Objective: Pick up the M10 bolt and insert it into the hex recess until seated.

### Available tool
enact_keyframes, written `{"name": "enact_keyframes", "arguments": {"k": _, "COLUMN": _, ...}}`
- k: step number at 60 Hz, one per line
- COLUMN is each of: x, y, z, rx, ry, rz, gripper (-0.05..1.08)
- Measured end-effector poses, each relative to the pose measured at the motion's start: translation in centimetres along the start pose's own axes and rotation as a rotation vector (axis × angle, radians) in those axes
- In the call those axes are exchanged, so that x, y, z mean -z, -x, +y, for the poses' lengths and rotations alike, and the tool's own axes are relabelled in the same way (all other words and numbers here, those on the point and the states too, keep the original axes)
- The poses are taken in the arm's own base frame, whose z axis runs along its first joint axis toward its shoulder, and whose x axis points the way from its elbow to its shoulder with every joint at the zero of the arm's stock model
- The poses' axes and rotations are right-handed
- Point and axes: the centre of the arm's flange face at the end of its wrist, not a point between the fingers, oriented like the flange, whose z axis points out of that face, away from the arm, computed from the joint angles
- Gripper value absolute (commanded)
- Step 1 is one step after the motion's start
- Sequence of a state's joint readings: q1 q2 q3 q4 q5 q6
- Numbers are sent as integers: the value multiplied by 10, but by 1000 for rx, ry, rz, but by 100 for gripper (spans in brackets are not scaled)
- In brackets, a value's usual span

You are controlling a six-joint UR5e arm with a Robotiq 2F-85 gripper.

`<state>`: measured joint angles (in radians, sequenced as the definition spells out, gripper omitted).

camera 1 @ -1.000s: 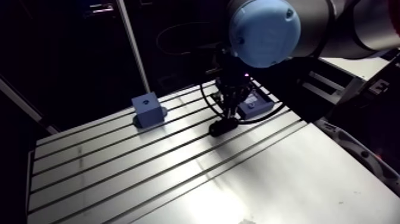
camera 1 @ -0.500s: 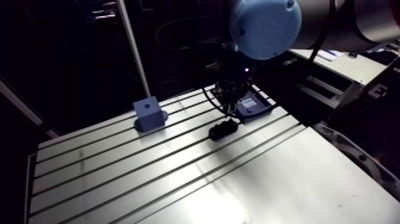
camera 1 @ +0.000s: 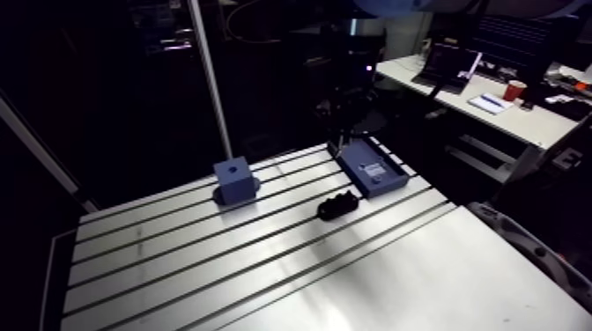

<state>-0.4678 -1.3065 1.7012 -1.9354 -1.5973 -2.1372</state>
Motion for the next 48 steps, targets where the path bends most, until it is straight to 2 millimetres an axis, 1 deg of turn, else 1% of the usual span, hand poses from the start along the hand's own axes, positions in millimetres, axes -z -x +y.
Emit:
{"name": "enact_keyframes", "arguments": {"k": 10, "x": 25, "y": -14, "z": -13, "rx": 76, "ry": -2, "rz": -16, "gripper": 82}}
{"name": "enact_keyframes", "arguments": {"k": 24, "x": 48, "y": -43, "z": -38, "rx": 177, "ry": 16, "rz": -59, "gripper": 82}}
{"name": "enact_keyframes", "arguments": {"k": 36, "x": 57, "y": -72, "z": -60, "rx": 251, "ry": 27, "rz": -91, "gripper": 83}}
{"name": "enact_keyframes", "arguments": {"k": 43, "x": 57, "y": -93, "z": -78, "rx": 300, "ry": 31, "rz": -111, "gripper": 83}}
{"name": "enact_keyframes", "arguments": {"k": 48, "x": 57, "y": -103, "z": -91, "rx": 328, "ry": 32, "rz": -119, "gripper": 83}}
